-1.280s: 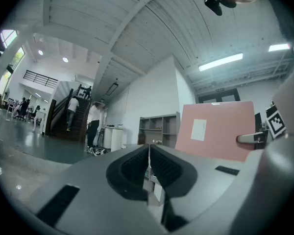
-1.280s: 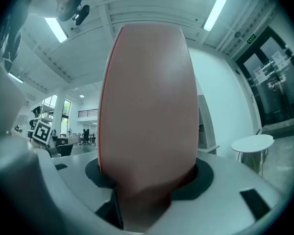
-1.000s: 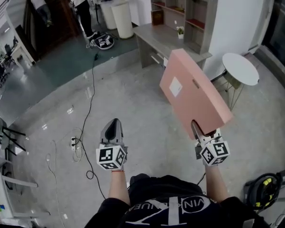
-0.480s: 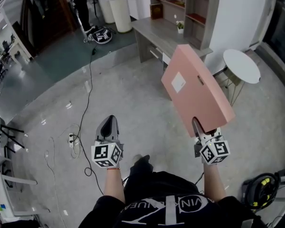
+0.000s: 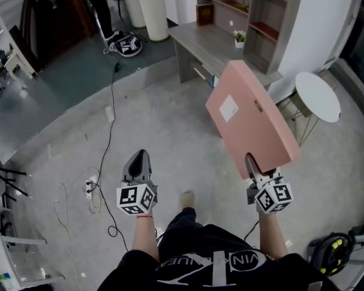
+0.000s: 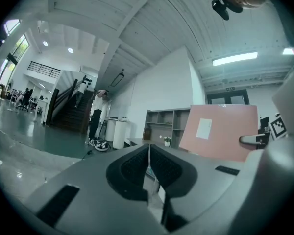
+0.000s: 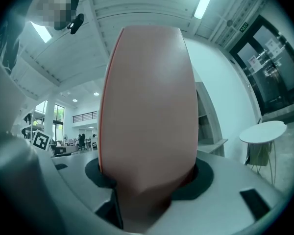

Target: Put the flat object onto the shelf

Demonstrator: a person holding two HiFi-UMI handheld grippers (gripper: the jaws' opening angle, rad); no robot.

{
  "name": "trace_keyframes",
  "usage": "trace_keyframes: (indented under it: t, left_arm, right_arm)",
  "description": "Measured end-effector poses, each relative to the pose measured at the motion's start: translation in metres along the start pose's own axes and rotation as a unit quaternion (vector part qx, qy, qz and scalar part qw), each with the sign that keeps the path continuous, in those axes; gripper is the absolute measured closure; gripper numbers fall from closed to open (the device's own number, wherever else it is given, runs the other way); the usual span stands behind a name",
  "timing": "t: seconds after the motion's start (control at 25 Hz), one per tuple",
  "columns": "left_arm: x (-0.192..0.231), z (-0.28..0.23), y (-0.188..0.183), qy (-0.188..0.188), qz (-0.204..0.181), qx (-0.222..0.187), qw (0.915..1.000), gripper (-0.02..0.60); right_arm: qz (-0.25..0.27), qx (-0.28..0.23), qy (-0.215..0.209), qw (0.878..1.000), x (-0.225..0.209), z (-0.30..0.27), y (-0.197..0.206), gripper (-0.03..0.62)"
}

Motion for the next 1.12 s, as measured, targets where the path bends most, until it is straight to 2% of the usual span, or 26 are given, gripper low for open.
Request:
trace_keyframes:
  t: [0.32, 0.64, 1.12]
  left_arm:
    - [0.037, -0.097, -0.023, 0.032, -0.014, 0.011, 0.9993, 0.569]
    - [0.064, -0.174, -0.037, 0.062, -0.020, 0.018, 0.9977, 0.569]
    - [0.111, -0.245, -0.033, 0.073, -0.004, 0.023, 0.9971, 0.569]
  right_arm:
    - [-0.012, 0.000, 0.031, 0.999, -0.019, -0.082, -0.015, 0.318]
    - [-0.022, 0.002, 0.055, 0.998, -0.030, -0.143, -0.019, 0.318]
    - [-0.011, 0.007, 0.061, 0.998, -0.029, -0.222, -0.022, 0.318]
Point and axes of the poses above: the fingertips, and each gripper's own axes: z backward along the fingers, x to its left, y out of its underside, the point moved 4 cm from there along z, backward along the fingers, and after that the axes turned 7 degrees about x, right-handed, at the moved point
